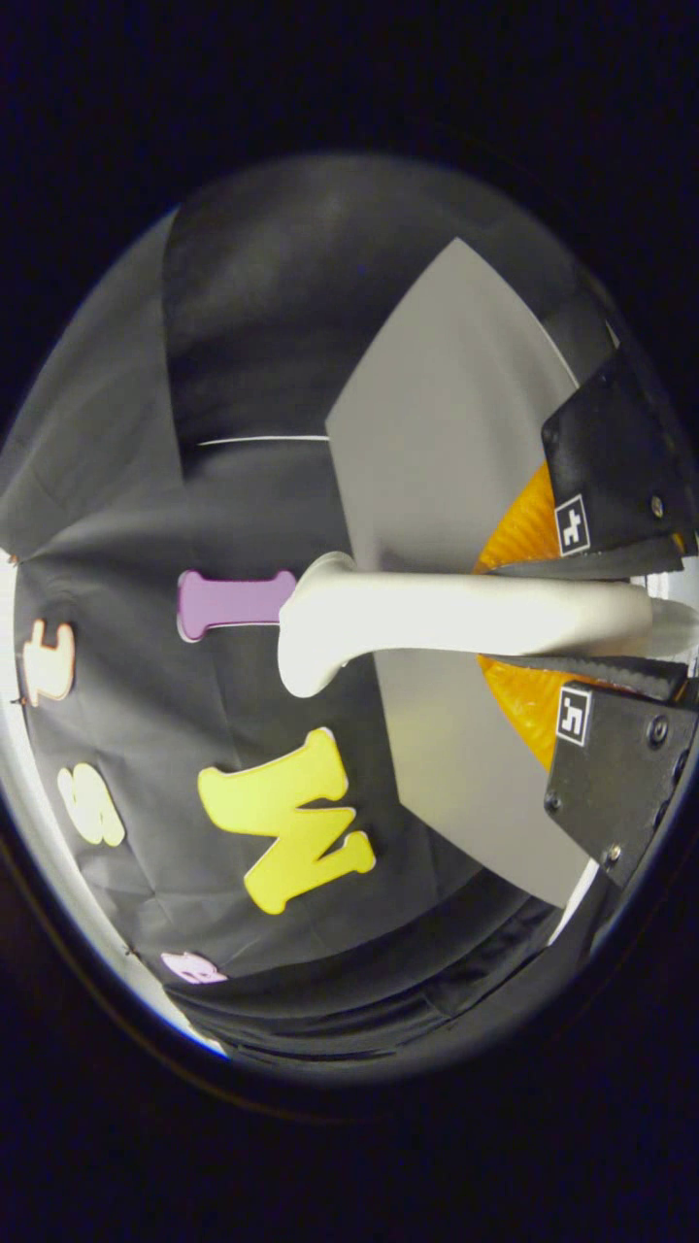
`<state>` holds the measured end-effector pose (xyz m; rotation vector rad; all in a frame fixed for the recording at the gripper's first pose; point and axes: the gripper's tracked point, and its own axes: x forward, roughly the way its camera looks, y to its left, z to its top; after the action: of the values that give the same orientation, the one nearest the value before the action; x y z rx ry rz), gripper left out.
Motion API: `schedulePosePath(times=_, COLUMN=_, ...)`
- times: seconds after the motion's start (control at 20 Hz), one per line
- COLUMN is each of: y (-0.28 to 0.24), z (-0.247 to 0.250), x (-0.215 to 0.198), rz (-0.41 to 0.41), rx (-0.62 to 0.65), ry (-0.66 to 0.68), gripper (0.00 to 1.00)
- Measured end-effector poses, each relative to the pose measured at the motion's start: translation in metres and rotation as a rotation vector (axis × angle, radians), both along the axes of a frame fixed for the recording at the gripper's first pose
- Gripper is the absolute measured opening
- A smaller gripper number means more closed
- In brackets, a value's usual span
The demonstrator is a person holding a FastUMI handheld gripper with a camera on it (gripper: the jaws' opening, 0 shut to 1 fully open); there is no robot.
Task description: Iron the clothes twice with a garment steamer, once on the left side and once on the right side.
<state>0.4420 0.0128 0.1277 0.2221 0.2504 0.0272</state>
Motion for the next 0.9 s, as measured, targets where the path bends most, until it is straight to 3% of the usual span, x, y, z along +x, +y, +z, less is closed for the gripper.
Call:
schedulePosePath(times=0.35, y=0.054, z=0.090, x=-0.078, rz=0.026, rx=-0.020, ry=-0.162, gripper=0.36)
schedulePosePath(times=0.55, y=0.107, z=0.136, x=-0.123, rz=0.081, rx=-0.024, ry=-0.243, gripper=0.36)
schedulePosePath(times=0.9, y=0.193, z=0.178, x=-0.165, rz=0.154, rx=-0.009, ry=-0.314, gripper=0.36)
